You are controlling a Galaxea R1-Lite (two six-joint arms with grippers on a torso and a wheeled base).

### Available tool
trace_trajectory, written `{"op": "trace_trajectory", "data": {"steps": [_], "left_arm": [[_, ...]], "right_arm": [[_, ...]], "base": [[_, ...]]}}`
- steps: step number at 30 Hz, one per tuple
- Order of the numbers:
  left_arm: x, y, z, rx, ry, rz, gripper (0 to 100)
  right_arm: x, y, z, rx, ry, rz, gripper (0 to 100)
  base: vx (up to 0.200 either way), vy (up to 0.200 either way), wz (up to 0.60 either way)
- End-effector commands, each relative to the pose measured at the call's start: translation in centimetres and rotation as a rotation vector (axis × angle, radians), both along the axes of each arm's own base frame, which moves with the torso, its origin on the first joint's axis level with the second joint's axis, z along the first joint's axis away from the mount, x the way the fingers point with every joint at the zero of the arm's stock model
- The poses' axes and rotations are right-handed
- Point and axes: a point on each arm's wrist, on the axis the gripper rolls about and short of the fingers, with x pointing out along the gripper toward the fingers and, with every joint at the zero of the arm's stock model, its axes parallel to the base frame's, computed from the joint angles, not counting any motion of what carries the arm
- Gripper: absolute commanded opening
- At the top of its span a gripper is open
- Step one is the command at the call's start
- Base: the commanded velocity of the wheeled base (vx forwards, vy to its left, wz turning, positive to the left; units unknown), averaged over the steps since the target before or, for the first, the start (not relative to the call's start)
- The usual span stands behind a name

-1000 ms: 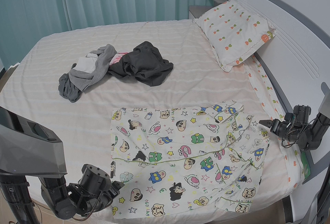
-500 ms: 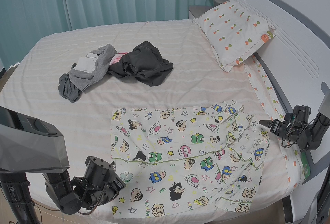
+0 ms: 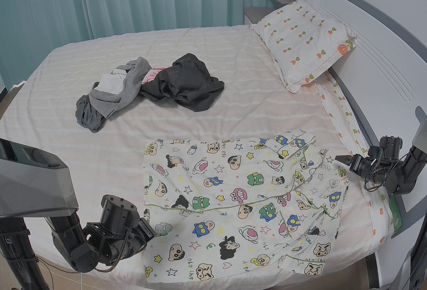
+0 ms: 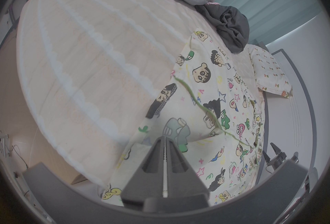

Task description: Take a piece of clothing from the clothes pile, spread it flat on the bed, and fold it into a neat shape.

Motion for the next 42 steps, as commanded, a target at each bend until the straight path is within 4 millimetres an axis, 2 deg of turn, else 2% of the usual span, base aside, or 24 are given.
{"op": "trace_trajectory", "data": {"steps": [1,5,6,17,24,25,32,33,34,35,36,37,38,42], "left_arm": [[0.7,0.1,0.3,-0.013,-0.019,0.003,0],[0.9,-0.2,-0.7,0.015,0.006,-0.041,0],[0.9,-0.3,-0.9,0.017,0.014,-0.054,100],[2.5,-1.5,-0.9,-0.029,-0.017,-0.097,100],[2.5,-2.9,-1.2,-0.054,-0.008,-0.161,100],[2.4,-3.0,-1.3,-0.052,-0.003,-0.167,0],[2.0,-3.0,-1.9,-0.027,0.046,-0.174,0],[1.9,-2.7,-0.8,-0.026,0.027,-0.161,0],[1.9,-2.7,-0.7,-0.028,0.024,-0.161,0],[1.9,-2.4,0.6,-0.043,-0.013,-0.154,0],[1.9,-2.4,0.6,-0.043,-0.013,-0.154,0],[1.2,-1.9,6.1,-0.032,-0.183,-0.220,0],[1.0,-1.8,7.0,-0.009,-0.217,-0.242,0],[0.7,-1.7,7.3,0.097,-0.246,-0.284,0]], "right_arm": [[0.0,0.0,0.0,-0.001,-0.002,-0.001,100],[0.0,0.0,0.1,0.000,-0.001,-0.001,100],[0.0,0.0,0.0,-0.002,-0.001,0.000,100],[0.0,0.0,0.1,-0.002,-0.003,0.000,100],[0.0,0.0,0.1,-0.002,-0.003,0.000,100],[0.0,0.0,0.1,-0.001,-0.004,-0.001,100],[0.0,0.0,0.1,-0.002,-0.003,0.000,100],[0.0,0.0,0.1,-0.001,-0.003,0.001,100],[0.0,0.0,0.1,0.000,-0.003,0.000,100],[0.0,0.0,0.1,0.000,-0.003,0.000,100],[0.0,0.0,0.1,0.000,-0.003,0.000,100],[0.0,0.0,0.1,0.000,-0.004,0.000,100],[0.0,0.0,0.1,0.000,-0.004,0.000,100],[0.0,0.0,0.1,-0.001,-0.004,0.001,100]], "base": [[0.000,0.000,0.00],[0.000,0.000,0.00],[0.000,0.000,0.00],[0.000,0.000,0.00],[0.000,0.000,0.00],[0.000,0.000,0.00],[0.000,0.000,0.00],[0.000,0.000,0.00],[0.000,0.000,0.00],[0.000,0.000,0.00],[0.000,0.000,0.00],[0.000,0.000,0.00],[0.000,0.000,0.00],[0.000,0.000,0.00]]}}
